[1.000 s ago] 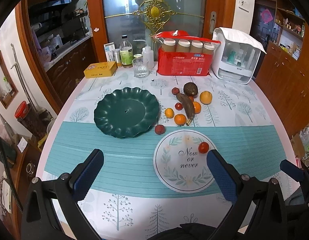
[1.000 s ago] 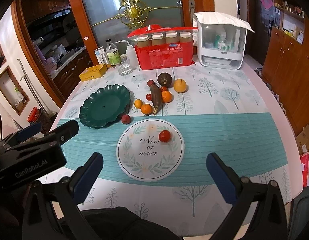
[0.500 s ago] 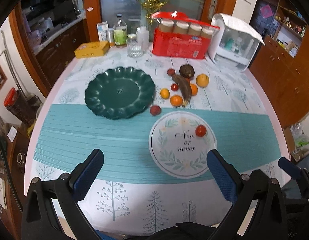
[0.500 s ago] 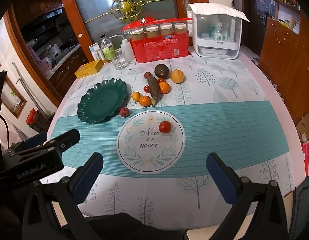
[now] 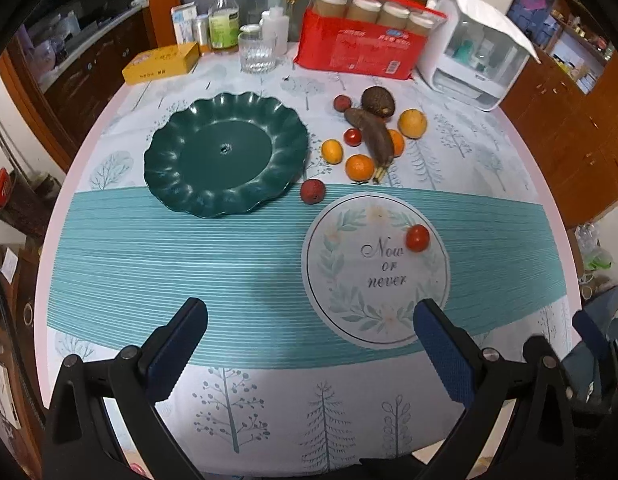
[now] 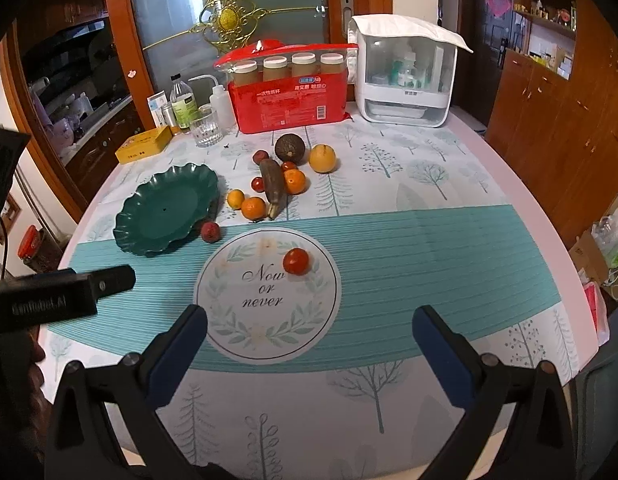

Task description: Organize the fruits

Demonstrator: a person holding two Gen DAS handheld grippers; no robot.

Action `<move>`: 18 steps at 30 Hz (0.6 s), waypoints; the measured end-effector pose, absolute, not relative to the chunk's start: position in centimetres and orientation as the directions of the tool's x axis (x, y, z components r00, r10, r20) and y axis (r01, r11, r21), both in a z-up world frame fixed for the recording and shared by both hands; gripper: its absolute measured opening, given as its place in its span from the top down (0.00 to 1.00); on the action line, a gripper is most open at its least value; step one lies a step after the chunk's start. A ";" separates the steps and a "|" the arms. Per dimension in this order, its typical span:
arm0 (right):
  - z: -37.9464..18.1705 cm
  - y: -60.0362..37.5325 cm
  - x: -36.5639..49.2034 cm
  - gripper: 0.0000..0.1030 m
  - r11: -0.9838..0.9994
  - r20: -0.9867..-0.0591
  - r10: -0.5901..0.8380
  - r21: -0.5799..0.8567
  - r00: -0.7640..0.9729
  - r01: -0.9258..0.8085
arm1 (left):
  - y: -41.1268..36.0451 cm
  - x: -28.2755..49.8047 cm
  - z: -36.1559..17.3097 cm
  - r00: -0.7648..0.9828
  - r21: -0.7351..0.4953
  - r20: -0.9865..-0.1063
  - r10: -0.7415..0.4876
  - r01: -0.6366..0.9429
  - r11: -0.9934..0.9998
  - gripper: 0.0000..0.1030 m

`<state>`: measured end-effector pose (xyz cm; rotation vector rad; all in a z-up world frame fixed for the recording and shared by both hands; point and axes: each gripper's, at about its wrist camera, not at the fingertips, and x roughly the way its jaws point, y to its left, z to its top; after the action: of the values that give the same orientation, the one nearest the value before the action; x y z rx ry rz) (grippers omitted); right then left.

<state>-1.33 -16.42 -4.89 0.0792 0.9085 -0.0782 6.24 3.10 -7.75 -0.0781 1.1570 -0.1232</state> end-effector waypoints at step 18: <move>-10.1 -16.7 6.9 0.11 0.984 -0.826 0.067 -0.040 0.559 -0.176 | 2.7 14.2 -13.3 0.364 -0.220 -0.921 -0.142 -0.182 0.958 0.02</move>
<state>6.93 -16.73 -10.12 -0.1227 0.9676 0.1435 14.24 2.66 -13.34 -0.3070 1.2038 0.0260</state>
